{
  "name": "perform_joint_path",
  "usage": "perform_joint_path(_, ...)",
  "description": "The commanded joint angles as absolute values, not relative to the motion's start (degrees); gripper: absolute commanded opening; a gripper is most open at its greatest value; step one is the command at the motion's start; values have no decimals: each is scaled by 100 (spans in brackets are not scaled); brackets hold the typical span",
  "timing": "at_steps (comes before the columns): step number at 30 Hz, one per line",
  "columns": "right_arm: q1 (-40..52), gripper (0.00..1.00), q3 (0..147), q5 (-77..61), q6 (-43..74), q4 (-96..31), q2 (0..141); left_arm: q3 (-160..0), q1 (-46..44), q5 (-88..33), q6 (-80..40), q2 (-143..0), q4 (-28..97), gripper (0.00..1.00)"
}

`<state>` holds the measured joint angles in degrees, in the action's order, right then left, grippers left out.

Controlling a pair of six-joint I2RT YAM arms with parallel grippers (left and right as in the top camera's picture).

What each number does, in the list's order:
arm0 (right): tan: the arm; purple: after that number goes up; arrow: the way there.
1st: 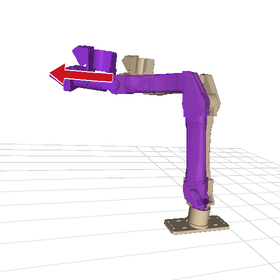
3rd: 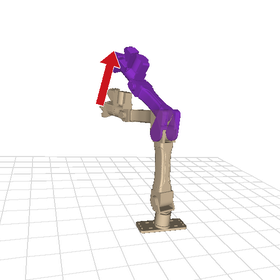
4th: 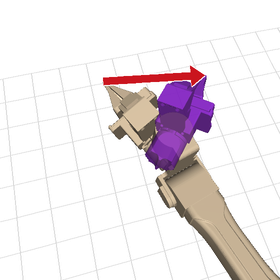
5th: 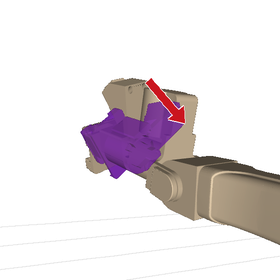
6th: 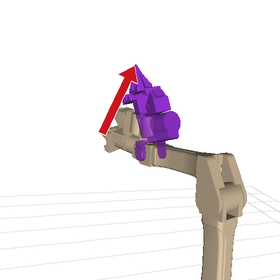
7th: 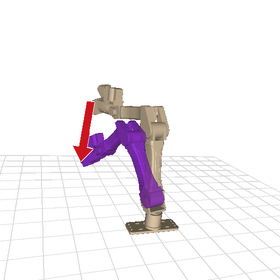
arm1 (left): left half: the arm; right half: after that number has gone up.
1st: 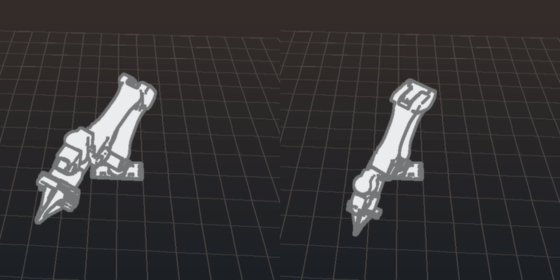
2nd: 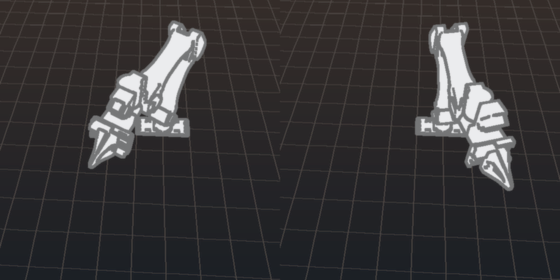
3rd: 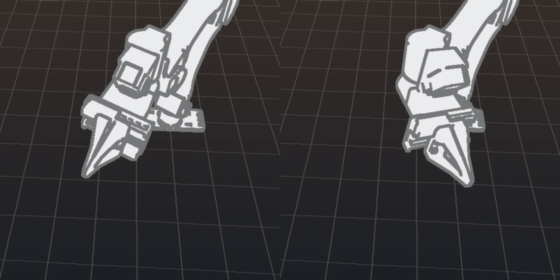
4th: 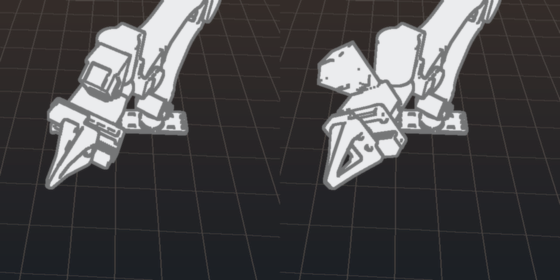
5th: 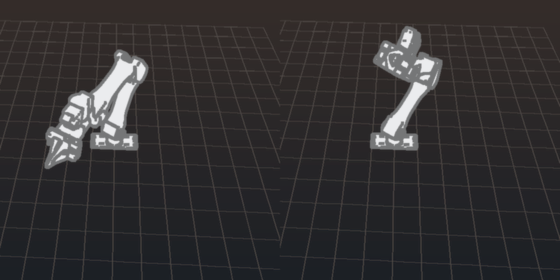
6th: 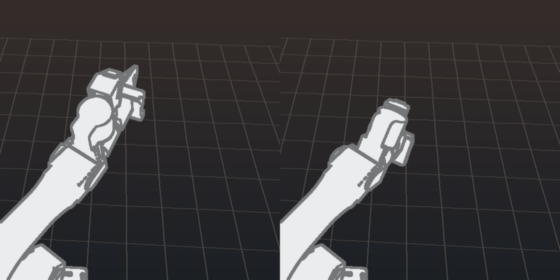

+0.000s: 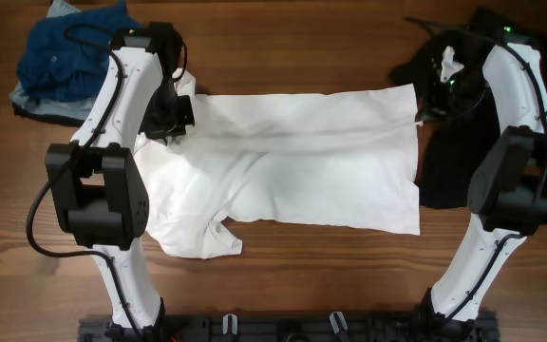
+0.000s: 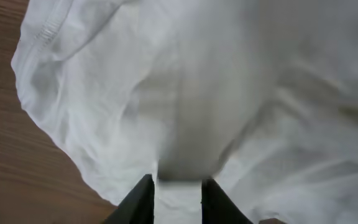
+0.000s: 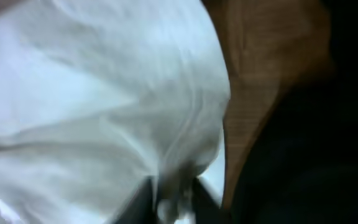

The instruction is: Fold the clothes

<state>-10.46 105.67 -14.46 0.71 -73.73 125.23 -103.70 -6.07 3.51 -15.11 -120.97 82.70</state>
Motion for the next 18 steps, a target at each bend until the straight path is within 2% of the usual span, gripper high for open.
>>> perform_joint_path(1,-1052,61,10460,-1378,167,-7465,12376,-10333,-617,342,-1544,-12090,8510,51)
perform_joint_path(2,-1052,70,10460,-1378,167,-7461,12376,-10333,-615,344,-1542,-12090,8584,58)
perform_joint_path(4,-1052,76,10462,-1380,167,-7422,12374,-10335,-615,344,-1540,-12088,8613,60)
perform_joint_path(10,-1050,78,10462,-1428,167,-7159,12374,-10827,-657,287,-1435,-12042,7841,68)
perform_joint_path(13,-1046,78,10462,-1514,183,-7041,12374,-10888,-757,-189,-886,-12077,6665,72)
perform_joint_path(18,-1046,78,10462,-1511,217,-6936,12374,-10886,-888,-167,-425,-12442,5398,77)
